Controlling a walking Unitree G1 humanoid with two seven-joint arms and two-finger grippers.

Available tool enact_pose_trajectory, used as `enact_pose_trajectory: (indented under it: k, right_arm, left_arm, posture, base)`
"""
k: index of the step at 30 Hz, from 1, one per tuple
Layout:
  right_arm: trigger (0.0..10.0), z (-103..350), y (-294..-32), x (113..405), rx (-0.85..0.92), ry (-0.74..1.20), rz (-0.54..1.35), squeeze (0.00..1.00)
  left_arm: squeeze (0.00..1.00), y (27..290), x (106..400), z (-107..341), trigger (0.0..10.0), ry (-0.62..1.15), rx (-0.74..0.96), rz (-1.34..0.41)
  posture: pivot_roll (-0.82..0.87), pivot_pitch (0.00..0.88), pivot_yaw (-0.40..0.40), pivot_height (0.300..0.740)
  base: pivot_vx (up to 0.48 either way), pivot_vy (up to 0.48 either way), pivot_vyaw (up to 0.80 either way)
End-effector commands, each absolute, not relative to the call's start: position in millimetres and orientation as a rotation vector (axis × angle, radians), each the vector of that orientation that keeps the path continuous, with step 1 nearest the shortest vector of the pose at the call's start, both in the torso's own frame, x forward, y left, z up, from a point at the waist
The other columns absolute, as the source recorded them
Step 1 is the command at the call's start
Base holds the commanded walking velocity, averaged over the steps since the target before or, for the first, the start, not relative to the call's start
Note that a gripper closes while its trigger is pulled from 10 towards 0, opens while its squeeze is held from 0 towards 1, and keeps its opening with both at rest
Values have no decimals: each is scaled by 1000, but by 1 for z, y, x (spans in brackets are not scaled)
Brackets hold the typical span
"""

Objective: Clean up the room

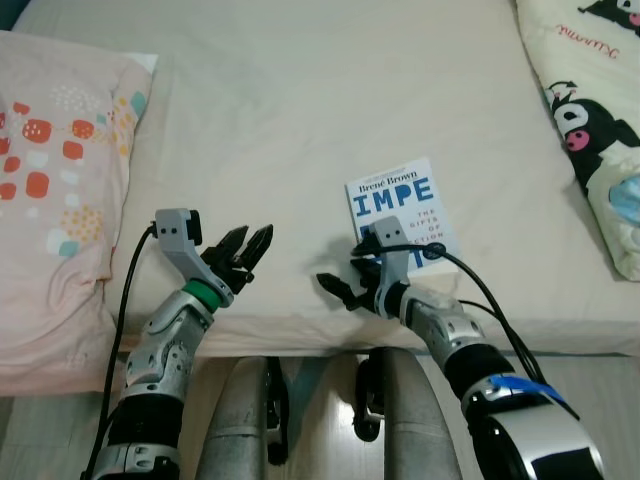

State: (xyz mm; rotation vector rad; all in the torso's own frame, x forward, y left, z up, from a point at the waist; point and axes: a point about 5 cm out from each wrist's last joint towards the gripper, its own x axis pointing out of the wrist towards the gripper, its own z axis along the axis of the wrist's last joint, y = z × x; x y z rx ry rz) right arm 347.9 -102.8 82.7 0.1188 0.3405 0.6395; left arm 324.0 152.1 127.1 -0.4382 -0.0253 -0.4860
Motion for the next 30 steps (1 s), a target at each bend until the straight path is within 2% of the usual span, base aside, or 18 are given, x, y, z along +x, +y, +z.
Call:
enact_pose_trajectory:
  k: [1, 3, 8, 10, 11, 13, 17, 25, 27, 29, 30]
  right_arm:
    - [10000, 66, -103, 336, 145, 401, 639, 0]
    - [10000, 62, -97, 323, 155, 376, 660, 0]
    - [10000, 65, -100, 316, 174, 298, 603, 0]
    - [10000, 78, -117, 315, 236, 139, 430, 0]
    - [10000, 78, -117, 315, 236, 139, 430, 0]
    - [10000, 91, -137, 311, 297, -5, 271, 0]
    - [10000, 98, -156, 297, 325, -109, 165, 0]
    - [10000, 87, -155, 279, 369, -64, 214, 0]
    - [10000, 76, -160, 277, 562, 25, 63, 0]
    - [10000, 76, -160, 277, 562, 25, 63, 0]
    - [10000, 70, -161, 277, 621, 74, -1, 0]
  left_arm:
    - [0, 151, 318, 117, 10000, 11, -446, -500]
    - [0, 150, 316, 117, 10000, 11, -447, -508]
    - [0, 151, 315, 118, 10000, 6, -452, -511]
    - [0, 152, 315, 120, 10000, -2, -460, -508]
    - [0, 152, 315, 120, 10000, -2, -460, -508]
    - [0, 152, 315, 120, 10000, -6, -465, -503]
    - [0, 150, 315, 119, 10000, 0, -471, -506]
    - [0, 145, 315, 117, 10000, 9, -474, -522]
    - [0, 145, 317, 119, 10000, 4, -454, -523]
    - [0, 145, 317, 119, 10000, 4, -454, -523]
    - [0, 146, 317, 119, 10000, 3, -448, -523]
  posture:
    - [27, 291, 50, 637]
    - [27, 282, 50, 637]
    - [26, 277, 49, 637]
    - [25, 277, 52, 637]
    - [25, 277, 52, 637]
    - [22, 278, 56, 637]
    - [14, 280, 68, 637]
    - [10, 280, 76, 637]
    - [7, 280, 80, 637]
    - [7, 280, 80, 637]
    - [7, 280, 80, 637]
  base:
    - [0, 0, 0]
    - [0, 0, 0]
    - [0, 0, 0]
    - [0, 0, 0]
    - [0, 0, 0]
    - [0, 0, 0]
    - [0, 0, 0]
    - [0, 0, 0]
    - [0, 0, 0]
    - [0, 0, 0]
    - [0, 0, 0]
